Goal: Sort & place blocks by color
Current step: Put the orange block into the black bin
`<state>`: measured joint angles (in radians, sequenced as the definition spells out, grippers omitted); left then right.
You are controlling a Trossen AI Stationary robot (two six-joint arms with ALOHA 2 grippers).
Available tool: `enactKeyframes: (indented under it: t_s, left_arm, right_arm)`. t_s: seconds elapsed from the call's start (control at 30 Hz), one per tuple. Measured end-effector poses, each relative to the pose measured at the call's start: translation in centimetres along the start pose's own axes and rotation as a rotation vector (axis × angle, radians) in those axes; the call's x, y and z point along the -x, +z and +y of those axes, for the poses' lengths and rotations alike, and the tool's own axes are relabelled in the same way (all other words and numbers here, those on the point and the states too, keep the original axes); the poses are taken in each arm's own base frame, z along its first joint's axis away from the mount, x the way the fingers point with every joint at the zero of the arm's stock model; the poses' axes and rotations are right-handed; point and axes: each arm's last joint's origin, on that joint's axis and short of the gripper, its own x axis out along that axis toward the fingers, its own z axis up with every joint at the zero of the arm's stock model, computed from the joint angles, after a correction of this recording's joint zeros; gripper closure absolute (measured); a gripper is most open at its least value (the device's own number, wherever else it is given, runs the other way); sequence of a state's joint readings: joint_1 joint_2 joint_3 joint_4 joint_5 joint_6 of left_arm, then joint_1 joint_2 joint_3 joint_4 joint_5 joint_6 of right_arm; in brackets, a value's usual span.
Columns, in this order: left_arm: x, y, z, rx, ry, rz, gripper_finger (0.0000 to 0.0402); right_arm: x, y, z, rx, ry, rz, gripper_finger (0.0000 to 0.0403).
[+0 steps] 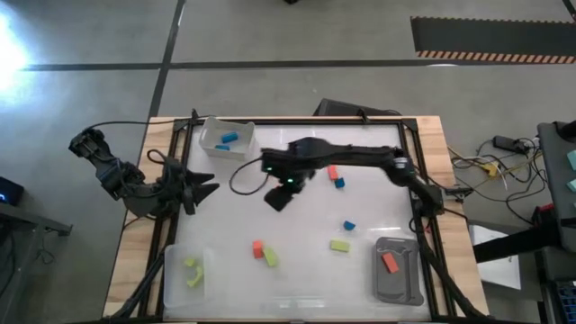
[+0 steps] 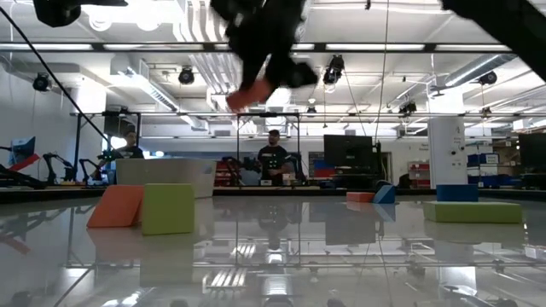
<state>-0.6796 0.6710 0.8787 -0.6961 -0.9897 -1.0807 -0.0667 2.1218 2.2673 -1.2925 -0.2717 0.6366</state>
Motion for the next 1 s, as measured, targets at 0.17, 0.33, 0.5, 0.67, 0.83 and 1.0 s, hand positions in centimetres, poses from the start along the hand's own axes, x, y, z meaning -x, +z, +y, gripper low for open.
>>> enactKeyframes:
  t_s: [0.17,0.33,0.5,0.67,0.83,1.0]
  left_arm:
    - [0.0,0.2,0.0,-0.031,0.02,-0.048,0.0169]
    - [0.2,0.5,0.0,-0.024,0.023,-0.064,0.0169]
    - [0.2,0.4,0.1,-0.026,0.025,-0.064,0.0169]
    - [0.1,0.4,0.1,-0.029,0.025,-0.063,0.0169]
    - [0.1,0.3,0.1,-0.033,0.027,-0.062,0.0169]
    - [0.1,0.3,0.1,-0.039,0.027,-0.062,0.0169]
  right_arm:
    - [6.8,-5.3,2.4,-0.054,0.05,0.022,0.0284]
    - [10.7,-11.1,4.4,-0.121,0.105,0.145,0.0284]
    - [12.5,-16.4,6.4,-0.179,0.197,0.352,0.0284]
    - [11.9,-20.4,6.8,-0.275,0.152,0.553,0.0284]
    - [10.3,-24.2,5.7,-0.32,0.054,0.754,0.0284]
    - [7.5,-27.2,3.9,-0.329,-0.063,0.916,0.0284]
